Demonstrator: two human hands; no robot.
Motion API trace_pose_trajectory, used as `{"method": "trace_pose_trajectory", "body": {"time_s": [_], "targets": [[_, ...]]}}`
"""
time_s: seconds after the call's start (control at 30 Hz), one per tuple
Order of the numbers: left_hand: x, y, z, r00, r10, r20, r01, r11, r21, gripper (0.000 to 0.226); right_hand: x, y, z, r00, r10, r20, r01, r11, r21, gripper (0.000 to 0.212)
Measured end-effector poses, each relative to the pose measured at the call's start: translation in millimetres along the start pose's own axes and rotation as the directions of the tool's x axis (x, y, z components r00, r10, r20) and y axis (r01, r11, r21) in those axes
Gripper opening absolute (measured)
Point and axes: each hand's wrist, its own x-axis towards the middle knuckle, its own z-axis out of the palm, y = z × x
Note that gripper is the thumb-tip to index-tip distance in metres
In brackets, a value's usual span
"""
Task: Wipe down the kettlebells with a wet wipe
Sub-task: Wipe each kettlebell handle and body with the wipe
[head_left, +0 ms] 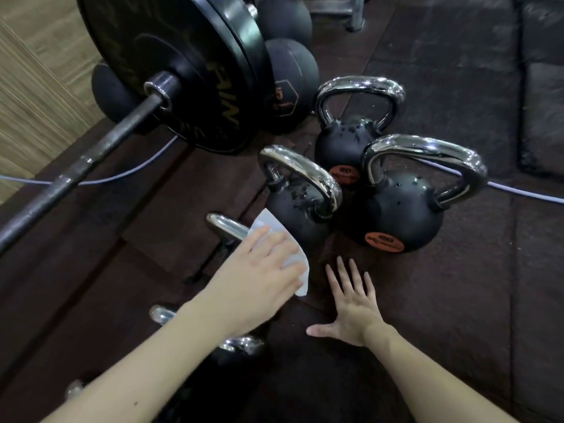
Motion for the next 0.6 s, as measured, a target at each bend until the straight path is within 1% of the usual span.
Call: {"method": "trace_pose_trajectory", "body": {"time_s": [0.07,0.1,0.17,0.2,0.23,0.27,0.3,0.33,0.4,0.47,0.53,0.6], "targets": [[2,-24,0,0.999,-0.040,-0.002,0.040,0.996,-0.075,0.040,0,1,0,1.000,-0.001,0.007,0.001,1.000,0.000,0.150],[1,-39,2,0.993,-0.117,0.023,0.118,0.987,-0.106,0.045,0,1,1,1.000,-0.006,0.002,0.006,1.000,0.006,0.150],[-2,-71,5,0.960,-0.272,0.067,0.279,0.948,-0.153,0.049,-1,2,0,1.000,-0.020,-0.005,0.020,1.000,0.022,0.149],[-5,-83,7,0.943,-0.324,0.076,0.333,0.916,-0.223,0.050,-1,3,0,1.000,-0.027,-0.009,0.027,0.999,0.027,0.149],[-10,-90,9,0.938,-0.344,0.030,0.336,0.890,-0.309,0.049,-2,3,0,0.999,-0.033,-0.014,0.033,0.999,0.031,0.149],[-12,-91,10,0.940,-0.340,-0.017,0.314,0.885,-0.342,0.048,-1,4,1,0.999,-0.033,-0.015,0.033,0.999,0.033,0.150],[-11,-87,11,0.935,-0.354,-0.038,0.320,0.881,-0.348,0.050,-1,4,1,0.999,-0.030,-0.013,0.030,0.999,0.031,0.150],[-9,-79,10,0.928,-0.368,-0.048,0.336,0.889,-0.311,0.052,-1,4,1,1.000,-0.026,-0.011,0.026,0.999,0.025,0.150],[-8,-58,14,0.922,-0.365,-0.127,0.336,0.920,-0.200,0.049,-1,3,1,1.000,-0.018,-0.004,0.018,1.000,0.008,0.150],[-5,-36,12,0.932,-0.344,-0.112,0.329,0.934,-0.138,0.044,0,2,1,1.000,-0.011,0.006,0.011,1.000,0.002,0.150],[0,-12,11,0.964,-0.252,-0.090,0.244,0.965,-0.094,0.036,1,2,2,1.000,-0.003,0.004,0.003,1.000,-0.001,0.150],[4,5,16,0.987,-0.122,-0.106,0.119,0.992,-0.032,0.030,2,1,1,1.000,-0.002,0.013,0.002,1.000,-0.002,0.150]]}}
